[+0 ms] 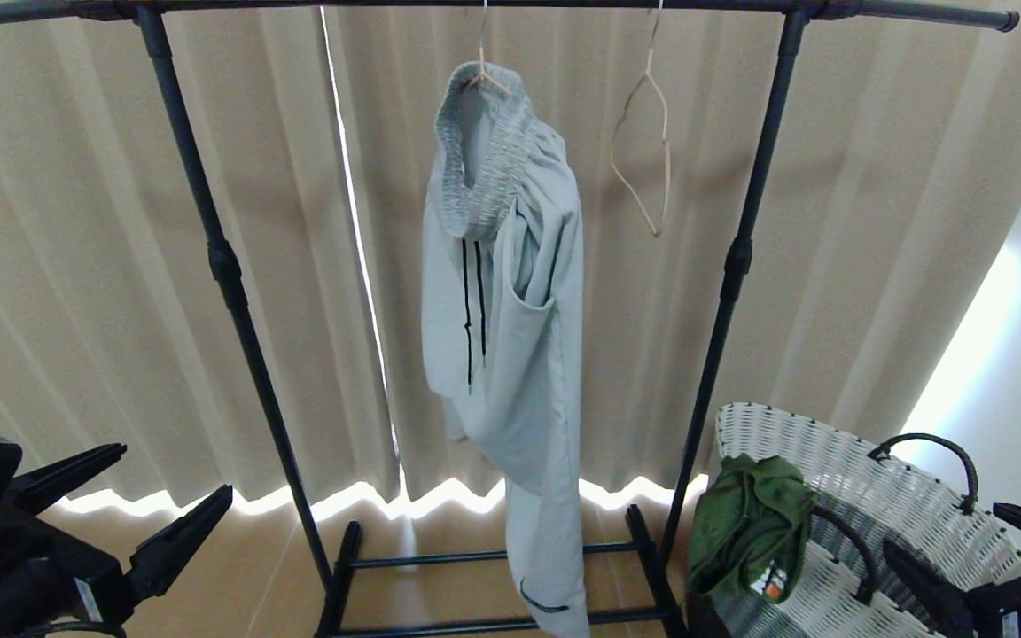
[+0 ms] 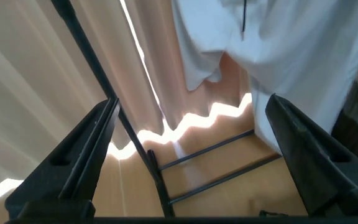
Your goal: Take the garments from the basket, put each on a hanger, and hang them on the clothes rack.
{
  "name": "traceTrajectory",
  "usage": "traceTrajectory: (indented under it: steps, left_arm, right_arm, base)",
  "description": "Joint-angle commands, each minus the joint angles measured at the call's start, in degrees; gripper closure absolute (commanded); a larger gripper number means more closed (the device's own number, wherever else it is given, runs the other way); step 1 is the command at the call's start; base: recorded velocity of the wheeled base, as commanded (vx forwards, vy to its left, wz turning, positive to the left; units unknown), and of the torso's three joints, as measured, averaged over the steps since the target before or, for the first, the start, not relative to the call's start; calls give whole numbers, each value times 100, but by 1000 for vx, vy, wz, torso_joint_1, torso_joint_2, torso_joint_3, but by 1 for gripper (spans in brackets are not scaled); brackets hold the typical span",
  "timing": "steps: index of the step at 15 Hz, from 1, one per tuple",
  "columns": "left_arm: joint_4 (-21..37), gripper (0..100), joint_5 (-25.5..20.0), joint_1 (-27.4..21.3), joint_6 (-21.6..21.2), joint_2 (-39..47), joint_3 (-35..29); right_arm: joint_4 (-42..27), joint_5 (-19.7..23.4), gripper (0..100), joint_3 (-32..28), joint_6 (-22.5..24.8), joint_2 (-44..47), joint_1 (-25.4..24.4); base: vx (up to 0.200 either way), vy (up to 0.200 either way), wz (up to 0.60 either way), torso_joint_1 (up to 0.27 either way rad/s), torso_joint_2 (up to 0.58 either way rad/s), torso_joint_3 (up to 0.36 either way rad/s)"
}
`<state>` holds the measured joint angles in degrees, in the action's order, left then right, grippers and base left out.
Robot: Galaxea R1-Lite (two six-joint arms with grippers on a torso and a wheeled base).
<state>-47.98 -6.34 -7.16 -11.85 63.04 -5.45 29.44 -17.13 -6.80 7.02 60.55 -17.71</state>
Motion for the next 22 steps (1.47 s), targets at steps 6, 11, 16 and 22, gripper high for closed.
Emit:
traceTrajectory:
  steps: [6,11,16,22]
  left_arm:
    - [-36,0,1,4,-10,51,-26]
    - [-45,0,1,-5,-19,77,-26]
    - [-45,0,1,-5,-10,51,44]
    - [-45,0,1,-5,-19,24,114]
  right_arm:
    - [-35,-1,0,12,10,1,-13]
    - [-35,-1,0,47,-8,9,-4]
    - [-35,8,0,47,-8,1,-13]
    - [-35,8,0,47,-8,1,-13]
  base:
    - [0,0,0,-12,63,44]
    - [0,0,0,0,0,0]
    - [0,-40,0,0,0,0]
    - [67,-167,0,1,0,4]
